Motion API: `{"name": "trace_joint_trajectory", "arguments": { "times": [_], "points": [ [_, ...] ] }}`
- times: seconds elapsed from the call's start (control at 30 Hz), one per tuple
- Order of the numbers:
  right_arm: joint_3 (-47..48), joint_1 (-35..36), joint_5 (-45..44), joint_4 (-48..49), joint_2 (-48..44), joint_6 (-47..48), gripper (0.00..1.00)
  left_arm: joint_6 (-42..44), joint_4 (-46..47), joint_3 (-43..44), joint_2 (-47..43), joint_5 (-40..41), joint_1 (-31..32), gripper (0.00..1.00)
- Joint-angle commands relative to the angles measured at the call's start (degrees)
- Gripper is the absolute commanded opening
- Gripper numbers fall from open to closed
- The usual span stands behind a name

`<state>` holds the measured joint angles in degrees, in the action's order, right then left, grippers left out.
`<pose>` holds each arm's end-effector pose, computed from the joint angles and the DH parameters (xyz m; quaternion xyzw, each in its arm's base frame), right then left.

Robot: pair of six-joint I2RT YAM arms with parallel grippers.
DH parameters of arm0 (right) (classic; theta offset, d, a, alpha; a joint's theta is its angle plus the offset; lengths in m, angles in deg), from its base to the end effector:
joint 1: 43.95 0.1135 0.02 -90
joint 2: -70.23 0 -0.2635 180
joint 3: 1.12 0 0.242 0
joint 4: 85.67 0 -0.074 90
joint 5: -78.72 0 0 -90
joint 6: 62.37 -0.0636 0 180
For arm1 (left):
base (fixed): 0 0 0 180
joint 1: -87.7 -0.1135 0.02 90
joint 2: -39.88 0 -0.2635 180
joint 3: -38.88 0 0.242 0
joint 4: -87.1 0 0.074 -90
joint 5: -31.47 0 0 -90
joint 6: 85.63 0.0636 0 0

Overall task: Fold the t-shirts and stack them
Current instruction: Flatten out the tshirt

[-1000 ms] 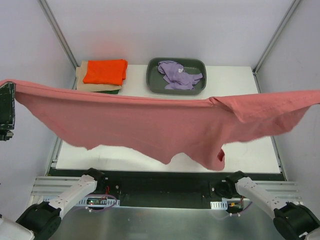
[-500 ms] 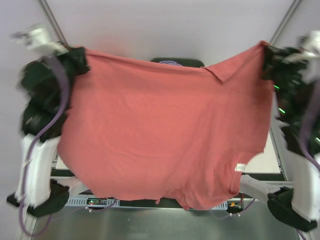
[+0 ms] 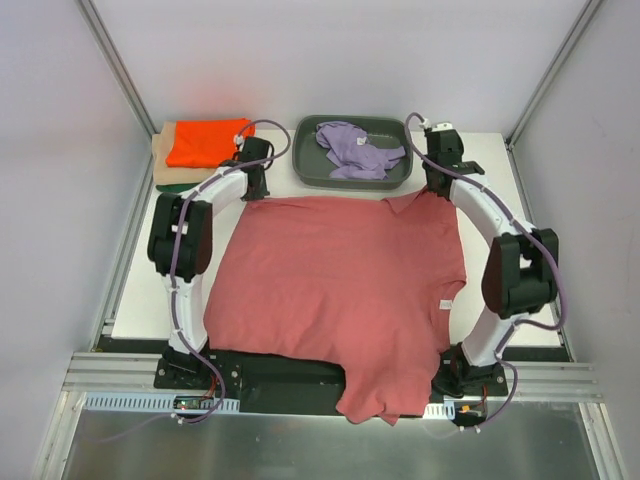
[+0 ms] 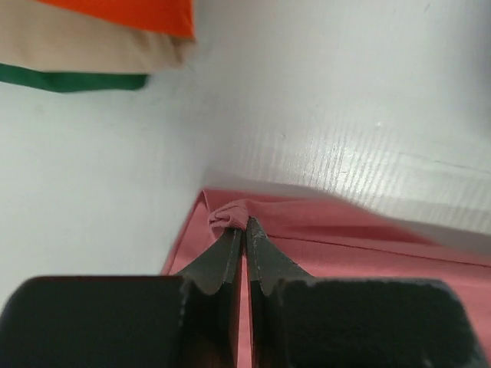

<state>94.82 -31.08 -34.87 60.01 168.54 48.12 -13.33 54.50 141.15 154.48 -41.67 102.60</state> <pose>0.4014 0.0656 0.2852 -0.1633 0.8644 -0.2115 0.4260 0.4508 -0.1009 0.2062 -0.0785 0.9120 0.0236 0.4019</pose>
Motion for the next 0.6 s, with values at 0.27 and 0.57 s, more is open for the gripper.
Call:
{"name": "trace_joint_trajectory", "arguments": {
  "times": [0.27,0.57],
  "points": [
    [3.68,-1.44,4.16,2.13,6.65,-5.55,0.01,-2.70,3.03,5.68,3.96,-2.89,-1.36,0.00],
    [-6.07,-1.44,6.98,-4.20,-7.67,-10.02,0.01,-4.54,3.03,-0.64,-2.80,-4.82,-2.77,0.00]
  ]
}}
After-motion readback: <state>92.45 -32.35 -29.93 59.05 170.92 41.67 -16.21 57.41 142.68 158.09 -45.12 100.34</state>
